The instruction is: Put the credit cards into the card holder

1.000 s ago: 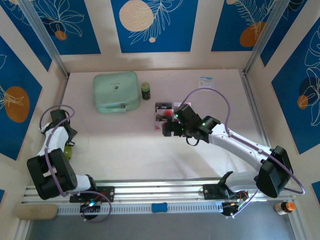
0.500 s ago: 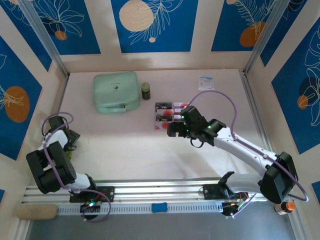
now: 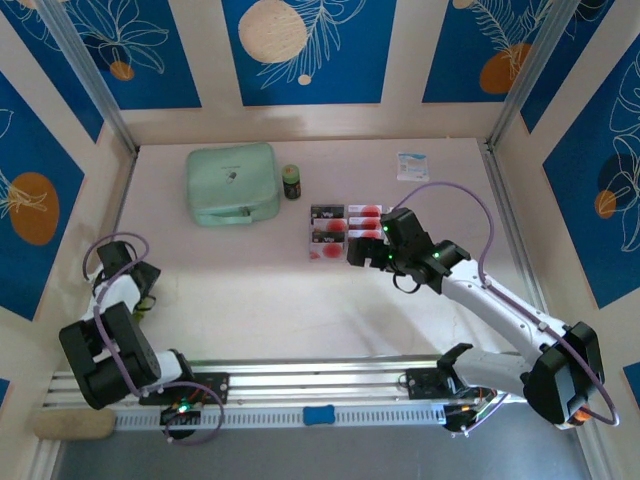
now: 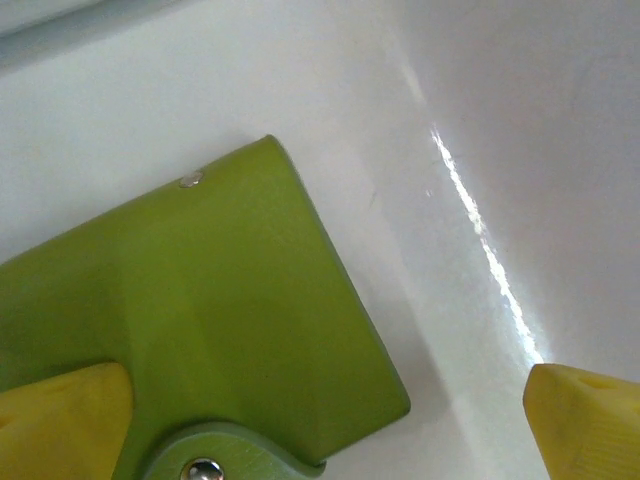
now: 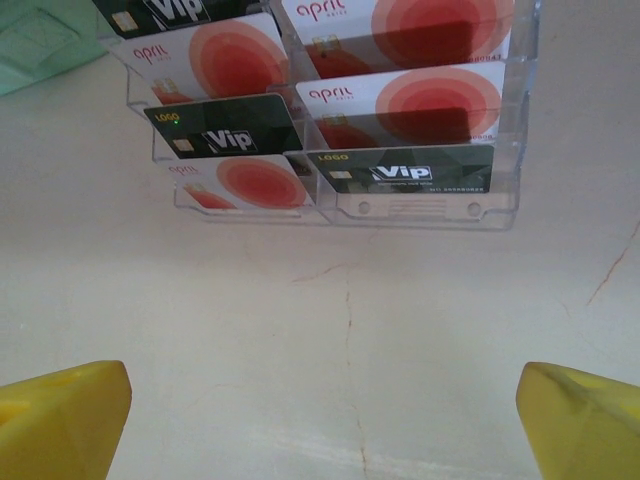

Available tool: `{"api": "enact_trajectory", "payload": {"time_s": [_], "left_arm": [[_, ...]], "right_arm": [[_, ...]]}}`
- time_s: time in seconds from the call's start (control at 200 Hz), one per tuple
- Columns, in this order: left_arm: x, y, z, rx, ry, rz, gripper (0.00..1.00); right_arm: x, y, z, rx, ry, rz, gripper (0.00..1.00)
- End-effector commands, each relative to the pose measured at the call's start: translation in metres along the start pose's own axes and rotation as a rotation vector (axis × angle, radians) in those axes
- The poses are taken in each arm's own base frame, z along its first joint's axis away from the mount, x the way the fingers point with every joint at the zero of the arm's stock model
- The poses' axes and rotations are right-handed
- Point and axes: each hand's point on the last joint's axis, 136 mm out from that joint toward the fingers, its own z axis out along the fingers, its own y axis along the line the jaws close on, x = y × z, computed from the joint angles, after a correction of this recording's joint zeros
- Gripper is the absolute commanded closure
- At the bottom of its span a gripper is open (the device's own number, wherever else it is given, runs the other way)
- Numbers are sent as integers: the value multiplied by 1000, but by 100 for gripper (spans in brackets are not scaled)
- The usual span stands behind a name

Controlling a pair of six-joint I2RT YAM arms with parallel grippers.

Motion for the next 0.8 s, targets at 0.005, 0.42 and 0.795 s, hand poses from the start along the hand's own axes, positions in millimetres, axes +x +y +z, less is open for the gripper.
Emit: {"api": "enact_trajectory", "payload": {"time_s": [0.005,0.42,0.795], "left_arm": [[46,-6,-1,74,166,-43,0],[86,-56,-25,199,187,40,0],[111,-130,-87,379,171,200,0]], "right_arm": [[2,5,0,-38,12,-2,1],[-1,7,5,-43,19,5,1],[0,9,6,-53,34,8,1]]}}
